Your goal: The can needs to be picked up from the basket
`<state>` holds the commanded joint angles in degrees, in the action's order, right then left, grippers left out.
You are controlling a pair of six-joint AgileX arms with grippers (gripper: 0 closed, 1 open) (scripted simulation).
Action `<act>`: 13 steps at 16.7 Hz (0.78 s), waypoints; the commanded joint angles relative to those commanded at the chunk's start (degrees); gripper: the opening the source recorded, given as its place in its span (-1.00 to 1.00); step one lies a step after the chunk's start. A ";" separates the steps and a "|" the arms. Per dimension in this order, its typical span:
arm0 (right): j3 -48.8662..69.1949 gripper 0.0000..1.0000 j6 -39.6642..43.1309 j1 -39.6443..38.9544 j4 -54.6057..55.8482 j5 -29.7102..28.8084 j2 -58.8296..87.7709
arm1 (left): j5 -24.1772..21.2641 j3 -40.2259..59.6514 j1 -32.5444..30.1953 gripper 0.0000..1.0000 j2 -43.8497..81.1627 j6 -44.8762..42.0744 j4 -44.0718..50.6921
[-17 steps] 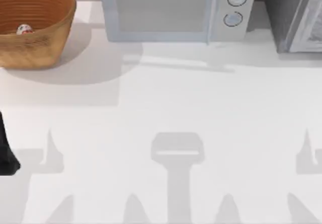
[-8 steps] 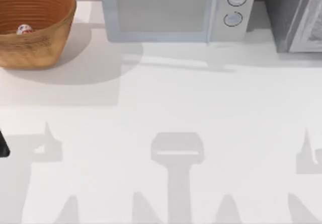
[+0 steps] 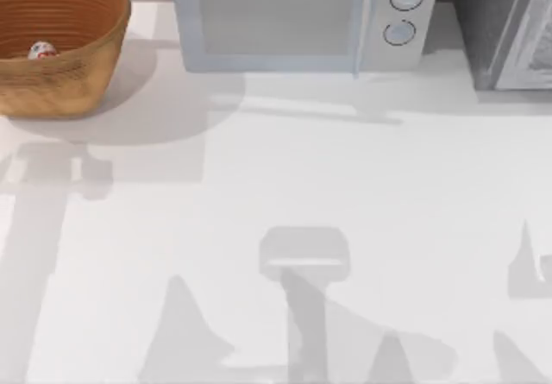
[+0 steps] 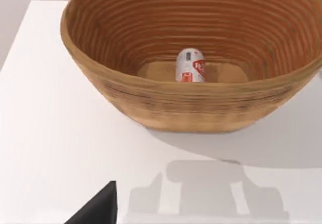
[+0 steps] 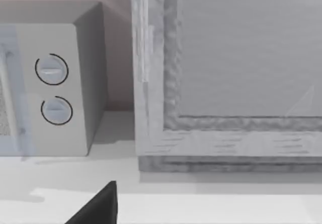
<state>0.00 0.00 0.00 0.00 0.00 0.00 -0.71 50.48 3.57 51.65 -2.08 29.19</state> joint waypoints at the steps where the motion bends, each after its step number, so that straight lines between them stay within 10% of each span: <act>1: 0.00 1.00 0.00 0.00 0.00 0.00 0.00 | -0.34 5.89 0.15 1.00 5.75 -0.23 3.18; 13: 0.00 1.00 0.00 0.00 0.00 0.00 0.00 | -5.37 79.32 1.18 1.00 75.12 -2.69 40.69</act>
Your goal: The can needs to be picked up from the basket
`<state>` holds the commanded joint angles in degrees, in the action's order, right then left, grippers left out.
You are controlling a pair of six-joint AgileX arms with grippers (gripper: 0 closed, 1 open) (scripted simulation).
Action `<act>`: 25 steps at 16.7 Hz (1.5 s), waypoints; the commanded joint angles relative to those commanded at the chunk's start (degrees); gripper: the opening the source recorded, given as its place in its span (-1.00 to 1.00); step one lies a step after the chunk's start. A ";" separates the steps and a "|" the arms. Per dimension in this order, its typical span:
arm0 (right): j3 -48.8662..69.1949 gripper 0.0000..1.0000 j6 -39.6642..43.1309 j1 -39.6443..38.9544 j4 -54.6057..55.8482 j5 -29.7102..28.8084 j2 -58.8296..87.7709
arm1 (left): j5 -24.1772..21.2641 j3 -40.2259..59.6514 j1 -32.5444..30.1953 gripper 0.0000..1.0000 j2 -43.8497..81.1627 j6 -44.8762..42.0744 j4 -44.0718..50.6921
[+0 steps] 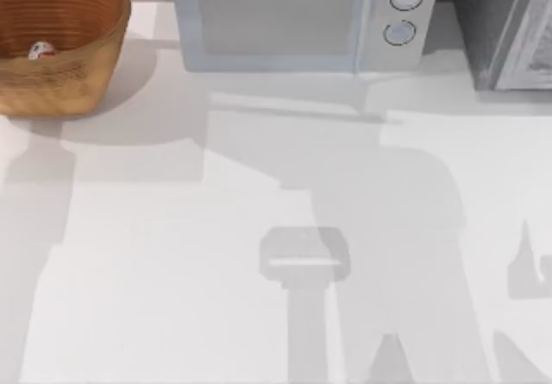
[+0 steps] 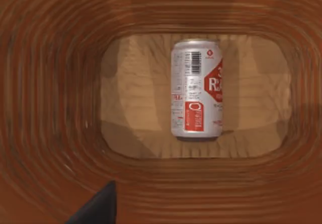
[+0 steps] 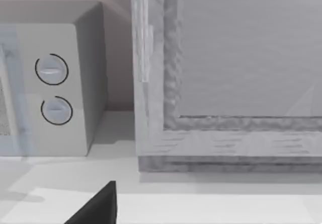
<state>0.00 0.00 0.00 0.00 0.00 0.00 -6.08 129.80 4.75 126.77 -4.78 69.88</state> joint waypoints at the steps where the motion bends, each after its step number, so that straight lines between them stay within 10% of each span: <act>1: 0.00 1.00 0.00 0.00 0.00 0.00 0.00 | -0.38 5.27 0.05 1.00 4.78 -0.14 2.49; 11: 0.00 1.00 0.00 0.00 0.00 0.00 0.00 | -2.54 36.47 0.27 1.00 32.16 -0.92 16.57; 25: 0.00 1.00 0.00 0.00 0.00 0.00 0.00 | -2.38 23.22 -0.47 1.00 31.20 -0.19 4.29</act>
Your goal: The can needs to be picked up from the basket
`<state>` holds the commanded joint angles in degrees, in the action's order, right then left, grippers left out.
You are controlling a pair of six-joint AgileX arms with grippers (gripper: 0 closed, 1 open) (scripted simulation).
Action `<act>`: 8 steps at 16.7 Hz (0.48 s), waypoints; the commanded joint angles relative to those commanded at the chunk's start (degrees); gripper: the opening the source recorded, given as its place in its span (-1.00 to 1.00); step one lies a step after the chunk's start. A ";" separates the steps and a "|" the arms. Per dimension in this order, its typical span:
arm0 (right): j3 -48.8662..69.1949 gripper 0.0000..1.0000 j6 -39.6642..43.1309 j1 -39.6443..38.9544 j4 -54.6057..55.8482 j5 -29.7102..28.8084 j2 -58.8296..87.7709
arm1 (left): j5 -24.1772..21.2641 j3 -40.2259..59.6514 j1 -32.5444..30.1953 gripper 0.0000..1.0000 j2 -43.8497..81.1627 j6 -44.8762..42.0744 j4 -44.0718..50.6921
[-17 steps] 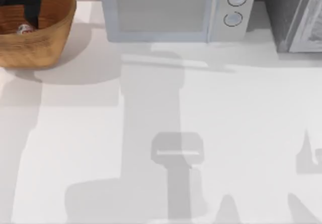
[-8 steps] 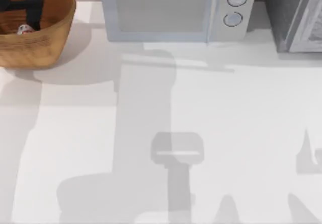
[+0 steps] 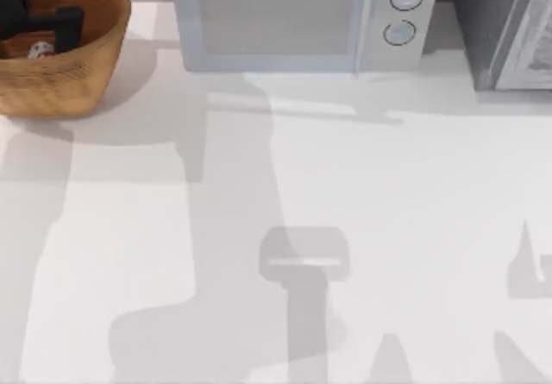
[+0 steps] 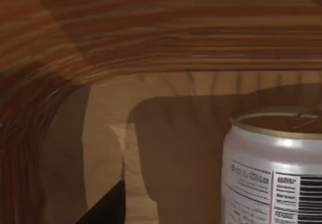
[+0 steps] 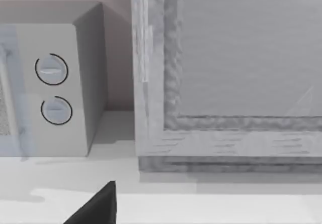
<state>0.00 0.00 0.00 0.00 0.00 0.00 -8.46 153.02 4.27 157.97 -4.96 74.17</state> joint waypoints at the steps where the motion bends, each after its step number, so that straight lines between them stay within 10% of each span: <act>1: 0.00 1.00 0.00 0.00 0.00 0.00 0.00 | 0.01 -1.33 -0.06 1.00 -0.10 0.06 -1.24; 6: 0.00 1.00 0.00 0.00 0.00 0.00 0.00 | 0.02 -2.54 -0.11 1.00 -0.19 0.11 -2.36; 8: 0.00 1.00 0.00 0.00 0.00 0.00 0.00 | 0.02 -2.54 -0.11 0.70 -0.19 0.11 -2.36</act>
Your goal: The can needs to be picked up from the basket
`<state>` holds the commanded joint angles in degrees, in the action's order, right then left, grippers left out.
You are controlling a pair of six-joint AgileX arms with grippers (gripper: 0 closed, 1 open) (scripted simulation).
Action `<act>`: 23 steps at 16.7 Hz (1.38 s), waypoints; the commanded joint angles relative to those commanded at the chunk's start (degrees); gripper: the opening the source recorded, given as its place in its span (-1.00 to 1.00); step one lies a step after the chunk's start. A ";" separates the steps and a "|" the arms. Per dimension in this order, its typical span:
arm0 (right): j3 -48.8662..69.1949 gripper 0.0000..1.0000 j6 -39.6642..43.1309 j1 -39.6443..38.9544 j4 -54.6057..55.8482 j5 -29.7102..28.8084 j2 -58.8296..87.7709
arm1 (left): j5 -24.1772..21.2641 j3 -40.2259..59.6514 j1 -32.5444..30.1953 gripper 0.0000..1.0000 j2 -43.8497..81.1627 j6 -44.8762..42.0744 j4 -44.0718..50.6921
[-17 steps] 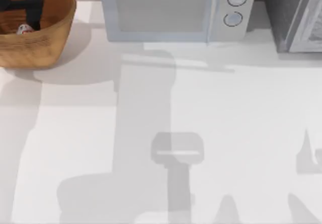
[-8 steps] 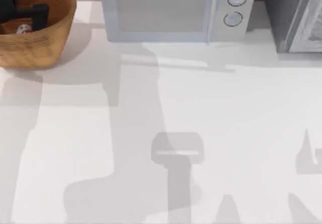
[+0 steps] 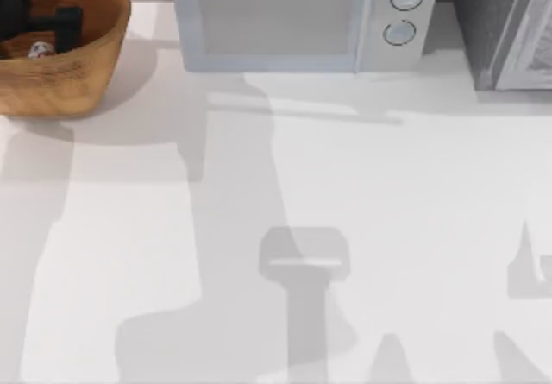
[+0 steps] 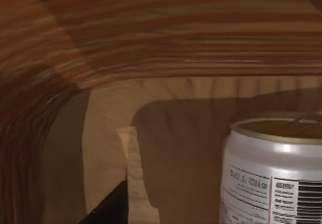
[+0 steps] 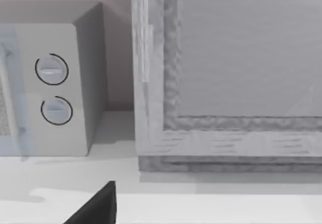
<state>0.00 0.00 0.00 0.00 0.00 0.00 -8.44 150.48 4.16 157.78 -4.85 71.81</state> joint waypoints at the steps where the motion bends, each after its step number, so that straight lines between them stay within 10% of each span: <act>1: 0.00 1.00 0.00 0.00 0.00 0.00 0.00 | 0.00 0.00 0.00 0.55 0.00 0.00 0.00; 11: 0.00 1.00 0.00 0.00 0.00 0.00 0.00 | 0.00 0.00 0.00 -0.96 0.00 0.00 0.00; 23: 0.00 1.00 0.00 0.00 0.00 0.00 0.00 | 0.26 -2.09 -0.10 -1.00 -4.19 0.48 -0.07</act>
<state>0.00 0.00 0.00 0.00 0.00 0.00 -8.17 148.39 4.07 153.59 -4.37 71.74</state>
